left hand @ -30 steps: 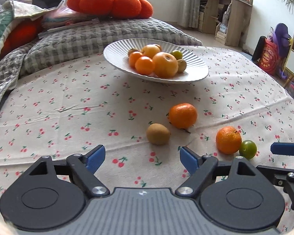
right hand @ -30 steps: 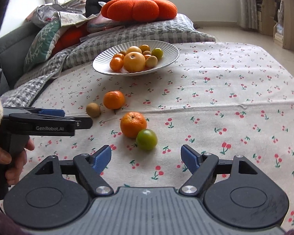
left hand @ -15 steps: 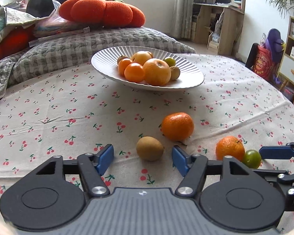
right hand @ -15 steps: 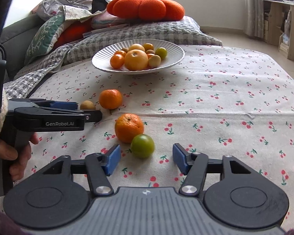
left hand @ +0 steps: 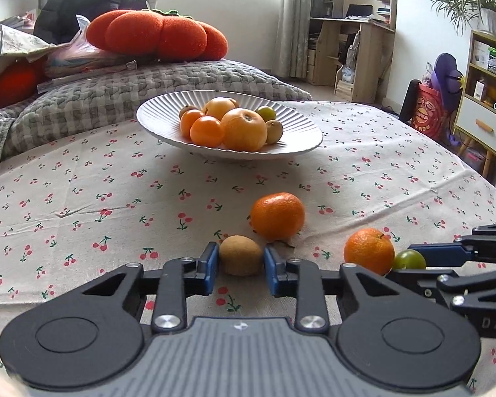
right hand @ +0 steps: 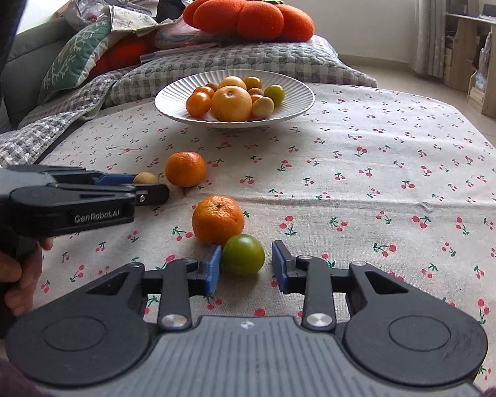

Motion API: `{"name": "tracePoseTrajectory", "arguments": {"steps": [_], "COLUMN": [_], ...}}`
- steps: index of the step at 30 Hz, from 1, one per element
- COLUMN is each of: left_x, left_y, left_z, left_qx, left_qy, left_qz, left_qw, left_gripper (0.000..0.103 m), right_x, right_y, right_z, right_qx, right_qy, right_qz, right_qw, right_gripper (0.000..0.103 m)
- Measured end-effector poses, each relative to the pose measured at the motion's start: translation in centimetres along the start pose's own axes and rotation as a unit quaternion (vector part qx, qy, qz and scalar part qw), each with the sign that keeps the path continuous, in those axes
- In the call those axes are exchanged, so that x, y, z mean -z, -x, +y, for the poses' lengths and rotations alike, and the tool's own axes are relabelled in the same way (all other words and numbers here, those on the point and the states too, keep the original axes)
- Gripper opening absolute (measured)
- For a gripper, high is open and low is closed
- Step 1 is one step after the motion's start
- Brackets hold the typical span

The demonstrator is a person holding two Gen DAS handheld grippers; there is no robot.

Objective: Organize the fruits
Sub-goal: 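Close the left tool on a brown kiwi while the right tool closes on a green lime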

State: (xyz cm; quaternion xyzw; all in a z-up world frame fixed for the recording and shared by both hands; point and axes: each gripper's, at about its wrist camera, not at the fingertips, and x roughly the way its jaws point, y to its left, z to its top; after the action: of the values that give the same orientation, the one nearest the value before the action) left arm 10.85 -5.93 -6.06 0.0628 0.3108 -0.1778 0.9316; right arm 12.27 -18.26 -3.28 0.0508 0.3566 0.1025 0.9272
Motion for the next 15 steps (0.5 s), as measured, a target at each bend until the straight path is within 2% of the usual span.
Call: {"name": "tracePoseTrajectory", "arguments": {"steps": [5,15], "left_x": [0.15,0.53], "left_y": [0.33,0.82], "left_z": [-0.07,-0.52], "left_qx": [0.000,-0.006], "left_qy": [0.005,0.006], "left_qz": [0.001,0.002], "left_qw": [1.0000,1.0000], "left_gripper": [0.018,0.018], "right_x": [0.11,0.20], "right_y": [0.17,0.23], "right_z": [0.16,-0.03], "right_qx": [0.001,-0.003], "right_qy": [0.001,-0.008], "right_qz": [0.001,-0.004], "right_qw": [1.000,1.000], "right_gripper": [0.025,0.024]}}
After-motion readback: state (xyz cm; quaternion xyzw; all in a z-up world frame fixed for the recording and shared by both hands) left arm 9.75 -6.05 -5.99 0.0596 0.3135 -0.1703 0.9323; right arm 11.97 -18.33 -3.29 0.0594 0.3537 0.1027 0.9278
